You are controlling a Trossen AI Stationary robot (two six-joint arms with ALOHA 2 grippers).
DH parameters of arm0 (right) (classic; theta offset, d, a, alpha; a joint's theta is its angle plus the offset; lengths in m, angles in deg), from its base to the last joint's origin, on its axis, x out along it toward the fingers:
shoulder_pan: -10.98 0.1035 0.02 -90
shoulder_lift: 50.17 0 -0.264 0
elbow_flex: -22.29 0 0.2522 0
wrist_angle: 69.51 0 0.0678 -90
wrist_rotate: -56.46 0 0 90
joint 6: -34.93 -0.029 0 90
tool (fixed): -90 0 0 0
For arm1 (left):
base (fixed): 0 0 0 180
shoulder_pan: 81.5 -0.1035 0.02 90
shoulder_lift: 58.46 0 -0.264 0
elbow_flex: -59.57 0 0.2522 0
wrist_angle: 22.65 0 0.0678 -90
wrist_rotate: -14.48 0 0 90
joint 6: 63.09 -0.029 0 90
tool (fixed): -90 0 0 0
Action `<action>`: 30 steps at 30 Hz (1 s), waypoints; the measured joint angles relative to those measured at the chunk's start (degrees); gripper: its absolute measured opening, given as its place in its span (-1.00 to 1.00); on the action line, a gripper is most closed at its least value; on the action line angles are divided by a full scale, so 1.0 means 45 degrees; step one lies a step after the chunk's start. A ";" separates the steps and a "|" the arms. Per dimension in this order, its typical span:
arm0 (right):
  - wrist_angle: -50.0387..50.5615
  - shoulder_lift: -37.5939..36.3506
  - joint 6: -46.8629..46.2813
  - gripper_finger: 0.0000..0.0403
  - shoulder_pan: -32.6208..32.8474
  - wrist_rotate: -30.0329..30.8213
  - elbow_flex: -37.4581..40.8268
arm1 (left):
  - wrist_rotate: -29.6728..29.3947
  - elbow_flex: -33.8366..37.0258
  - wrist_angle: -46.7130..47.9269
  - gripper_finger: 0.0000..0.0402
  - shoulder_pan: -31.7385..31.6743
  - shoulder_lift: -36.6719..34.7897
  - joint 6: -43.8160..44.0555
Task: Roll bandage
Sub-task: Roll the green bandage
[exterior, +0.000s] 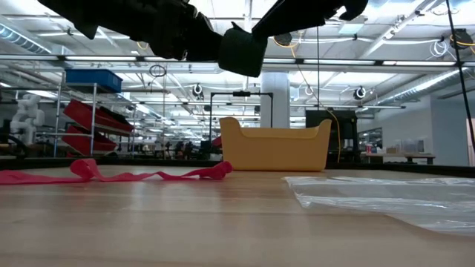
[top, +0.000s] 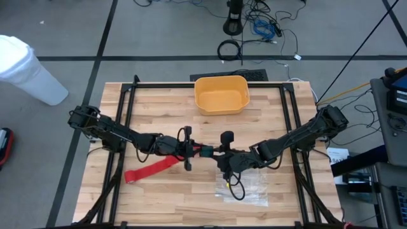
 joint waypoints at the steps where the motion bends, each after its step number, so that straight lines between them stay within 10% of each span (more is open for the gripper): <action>1: -0.0025 0.0000 0.0119 -0.55 -0.0005 -0.0004 0.0000 | 0.0015 0.0000 0.0045 -0.93 0.0005 0.0000 0.0000; 30: 0.0052 -0.0044 0.0645 -1.00 -0.0272 0.0308 0.0010 | 0.1534 -0.0129 -0.0037 -0.93 0.0554 -0.0010 -0.0371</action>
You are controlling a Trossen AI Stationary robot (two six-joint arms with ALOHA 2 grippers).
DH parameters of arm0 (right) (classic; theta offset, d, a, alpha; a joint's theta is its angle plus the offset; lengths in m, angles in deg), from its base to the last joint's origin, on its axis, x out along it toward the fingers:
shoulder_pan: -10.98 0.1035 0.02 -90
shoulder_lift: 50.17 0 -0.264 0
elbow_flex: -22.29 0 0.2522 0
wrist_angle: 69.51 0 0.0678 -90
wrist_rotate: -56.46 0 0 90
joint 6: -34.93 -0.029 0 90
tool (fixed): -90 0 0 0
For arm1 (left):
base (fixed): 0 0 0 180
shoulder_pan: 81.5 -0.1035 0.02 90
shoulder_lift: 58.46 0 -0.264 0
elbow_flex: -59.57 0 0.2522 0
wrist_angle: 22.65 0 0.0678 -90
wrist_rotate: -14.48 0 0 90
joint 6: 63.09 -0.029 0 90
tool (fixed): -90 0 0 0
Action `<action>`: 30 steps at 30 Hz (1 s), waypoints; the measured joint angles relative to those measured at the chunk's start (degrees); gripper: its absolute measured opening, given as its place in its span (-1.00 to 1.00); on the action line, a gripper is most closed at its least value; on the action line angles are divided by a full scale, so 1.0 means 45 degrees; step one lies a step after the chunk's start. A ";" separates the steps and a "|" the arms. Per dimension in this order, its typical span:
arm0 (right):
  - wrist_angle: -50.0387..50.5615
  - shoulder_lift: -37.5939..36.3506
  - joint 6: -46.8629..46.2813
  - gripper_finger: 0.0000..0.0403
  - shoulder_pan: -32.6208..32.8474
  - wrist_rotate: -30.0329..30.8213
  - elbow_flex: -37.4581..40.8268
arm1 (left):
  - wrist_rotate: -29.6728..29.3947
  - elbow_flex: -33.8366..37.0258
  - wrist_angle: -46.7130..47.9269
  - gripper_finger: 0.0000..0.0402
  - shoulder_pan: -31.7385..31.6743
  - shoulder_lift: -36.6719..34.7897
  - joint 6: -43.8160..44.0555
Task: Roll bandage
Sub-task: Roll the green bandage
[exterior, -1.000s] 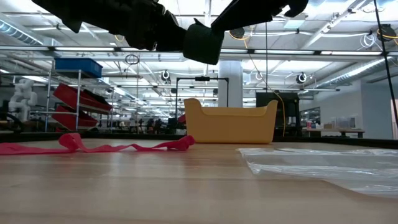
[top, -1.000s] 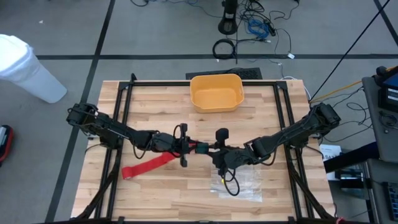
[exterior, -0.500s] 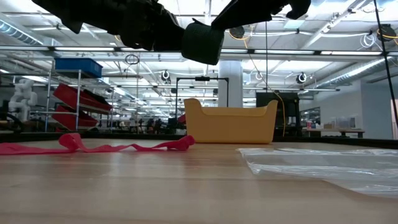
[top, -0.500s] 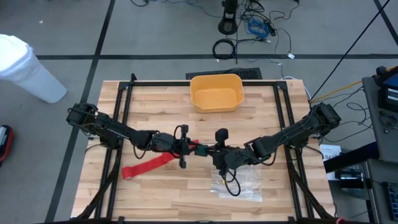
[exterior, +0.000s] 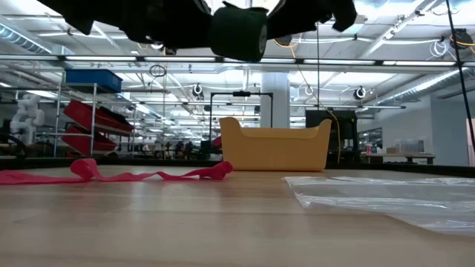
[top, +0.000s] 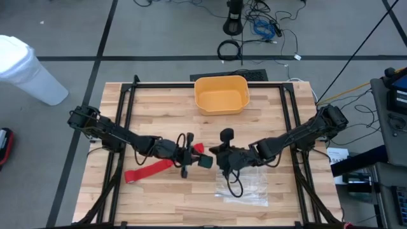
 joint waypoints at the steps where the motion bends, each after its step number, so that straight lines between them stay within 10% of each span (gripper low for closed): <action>1: 0.0003 0.0000 -0.0095 -1.00 -0.0001 0.0015 0.0000 | -0.0063 -0.0048 0.0000 -0.93 0.0007 0.0000 0.0007; 8: -0.0486 -0.0060 0.0640 -1.00 0.0599 0.2711 -0.0084 | -0.0443 -0.0070 0.0212 -0.93 -0.0019 0.0000 0.0096; 18: -0.0526 0.0017 -0.0640 -1.00 0.1010 -0.1167 -0.0350 | -0.0810 -0.0065 0.0376 -0.93 -0.0170 0.0000 0.0148; 30: -0.1286 0.1130 0.0035 -1.00 0.0137 -0.1029 -0.0355 | -0.1075 -0.0021 0.0735 -0.93 -0.0261 0.0024 0.0128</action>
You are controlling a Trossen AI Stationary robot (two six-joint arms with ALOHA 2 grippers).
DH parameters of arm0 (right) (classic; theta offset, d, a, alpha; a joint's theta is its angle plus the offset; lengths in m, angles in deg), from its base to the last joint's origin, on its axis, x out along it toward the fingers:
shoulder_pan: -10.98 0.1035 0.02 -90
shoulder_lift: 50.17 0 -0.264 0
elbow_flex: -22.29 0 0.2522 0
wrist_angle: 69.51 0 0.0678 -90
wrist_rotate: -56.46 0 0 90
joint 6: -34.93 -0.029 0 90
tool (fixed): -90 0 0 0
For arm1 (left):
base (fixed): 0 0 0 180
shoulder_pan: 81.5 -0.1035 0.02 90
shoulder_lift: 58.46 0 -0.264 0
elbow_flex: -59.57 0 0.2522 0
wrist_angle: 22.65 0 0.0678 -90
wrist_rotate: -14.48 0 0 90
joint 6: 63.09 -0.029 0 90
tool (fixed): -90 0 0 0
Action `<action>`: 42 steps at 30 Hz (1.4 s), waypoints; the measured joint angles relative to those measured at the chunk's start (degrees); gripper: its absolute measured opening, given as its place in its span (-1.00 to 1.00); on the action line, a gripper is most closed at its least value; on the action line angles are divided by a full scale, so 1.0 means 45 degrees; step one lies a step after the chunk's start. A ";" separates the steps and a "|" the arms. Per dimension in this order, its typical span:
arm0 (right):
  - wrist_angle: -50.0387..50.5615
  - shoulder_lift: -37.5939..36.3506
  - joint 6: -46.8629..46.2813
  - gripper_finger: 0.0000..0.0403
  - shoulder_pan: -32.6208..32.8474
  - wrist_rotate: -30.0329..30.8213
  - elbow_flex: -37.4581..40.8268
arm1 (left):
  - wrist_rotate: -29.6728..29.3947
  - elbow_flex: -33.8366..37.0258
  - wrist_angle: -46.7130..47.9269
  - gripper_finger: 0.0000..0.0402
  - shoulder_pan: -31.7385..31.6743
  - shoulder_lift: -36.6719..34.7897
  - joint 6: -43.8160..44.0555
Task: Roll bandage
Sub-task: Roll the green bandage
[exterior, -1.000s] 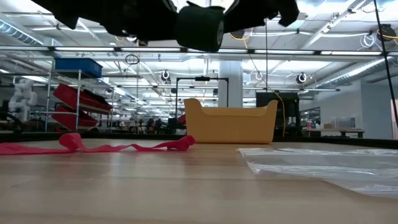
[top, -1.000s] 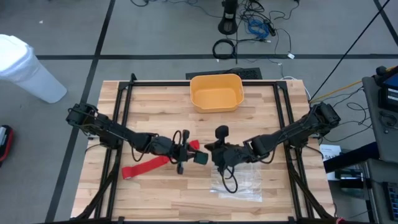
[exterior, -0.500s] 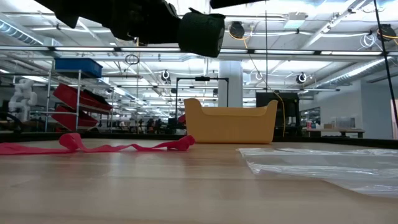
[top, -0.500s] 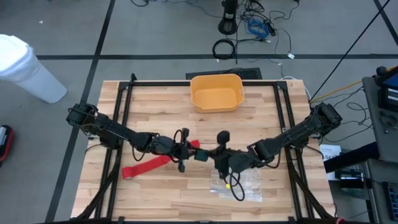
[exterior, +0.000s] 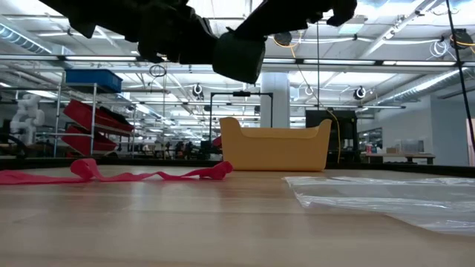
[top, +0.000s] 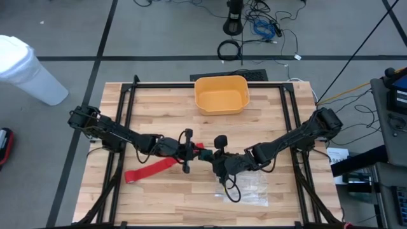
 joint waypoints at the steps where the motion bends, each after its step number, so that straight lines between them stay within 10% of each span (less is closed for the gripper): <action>1: -0.0003 -0.0033 0.0009 -1.00 -0.0015 0.0016 0.0000 | -0.0013 0.0000 -0.0009 -0.93 0.0030 0.0000 0.0000; 28: 0.0203 -0.0343 0.0331 -1.00 -0.0158 0.0680 0.0005 | 0.0935 -0.0063 -0.0444 -0.93 0.0535 -0.0019 -0.0319; 36: 0.0106 -0.1018 0.0474 -0.99 0.0380 0.2726 0.0010 | 0.0176 -0.0058 0.0038 -0.93 0.0523 -0.0019 -0.0369; 42: 0.0191 -0.1314 -0.0769 -0.81 0.0707 0.0653 0.0010 | -0.0041 -0.0053 0.0121 -0.93 0.0504 -0.0019 -0.1294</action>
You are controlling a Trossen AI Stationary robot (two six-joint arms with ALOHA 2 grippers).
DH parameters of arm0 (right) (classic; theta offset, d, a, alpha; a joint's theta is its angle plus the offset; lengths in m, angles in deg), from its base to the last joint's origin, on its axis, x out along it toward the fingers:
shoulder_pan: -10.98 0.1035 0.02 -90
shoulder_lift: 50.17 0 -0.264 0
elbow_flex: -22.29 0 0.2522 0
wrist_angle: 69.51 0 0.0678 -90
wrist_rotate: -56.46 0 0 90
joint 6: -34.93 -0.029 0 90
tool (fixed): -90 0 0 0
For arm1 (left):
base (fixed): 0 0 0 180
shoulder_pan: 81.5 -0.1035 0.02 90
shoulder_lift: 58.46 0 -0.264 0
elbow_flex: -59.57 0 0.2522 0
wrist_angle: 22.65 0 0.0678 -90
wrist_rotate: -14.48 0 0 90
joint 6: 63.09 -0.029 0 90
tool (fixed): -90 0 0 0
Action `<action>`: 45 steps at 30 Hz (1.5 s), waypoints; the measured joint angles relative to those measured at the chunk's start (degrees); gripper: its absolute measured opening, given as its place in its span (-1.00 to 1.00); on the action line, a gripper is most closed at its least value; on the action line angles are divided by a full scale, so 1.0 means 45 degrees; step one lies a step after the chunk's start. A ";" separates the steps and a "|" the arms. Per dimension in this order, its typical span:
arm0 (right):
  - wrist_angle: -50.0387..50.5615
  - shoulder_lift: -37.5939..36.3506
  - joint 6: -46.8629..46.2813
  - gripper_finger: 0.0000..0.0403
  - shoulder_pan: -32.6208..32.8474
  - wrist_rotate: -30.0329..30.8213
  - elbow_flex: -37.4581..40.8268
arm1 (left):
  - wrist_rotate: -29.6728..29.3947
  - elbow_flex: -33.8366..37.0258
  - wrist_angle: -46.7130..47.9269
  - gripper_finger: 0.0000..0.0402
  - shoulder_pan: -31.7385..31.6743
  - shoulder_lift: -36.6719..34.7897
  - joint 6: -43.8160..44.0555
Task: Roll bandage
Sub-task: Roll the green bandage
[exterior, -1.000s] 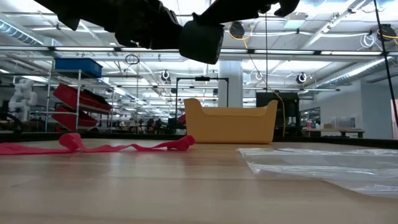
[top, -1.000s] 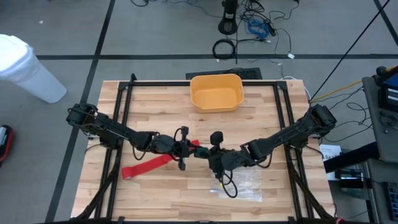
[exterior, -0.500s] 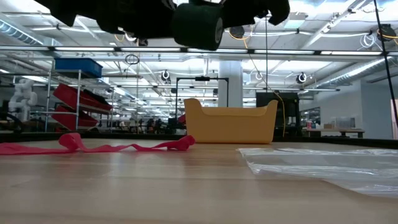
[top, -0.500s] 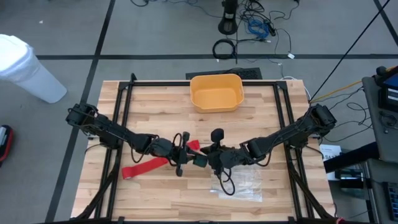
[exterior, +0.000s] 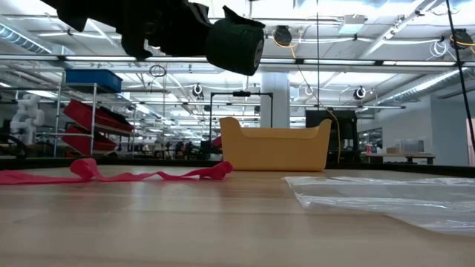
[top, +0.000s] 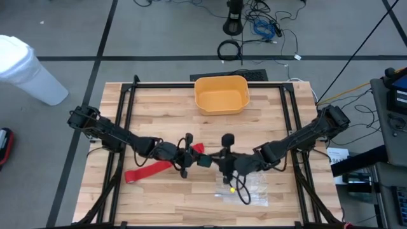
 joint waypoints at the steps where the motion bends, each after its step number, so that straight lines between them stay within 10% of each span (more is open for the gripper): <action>1: 0.0057 0.0075 -0.0482 -0.77 -0.0039 -0.0456 -0.0003 | -0.0093 0.0000 -0.0031 -0.93 0.0033 0.0000 -0.0411; 15: 0.0083 0.0612 -0.2540 -0.58 -0.0091 -0.1319 0.0000 | -0.2904 0.0010 -0.0273 -0.93 0.0932 0.0000 -0.9046; 45: -0.1622 0.1399 0.1524 -0.64 0.0288 0.0242 0.0000 | -0.2949 0.0019 -0.0469 -0.93 0.0922 0.0000 -0.9372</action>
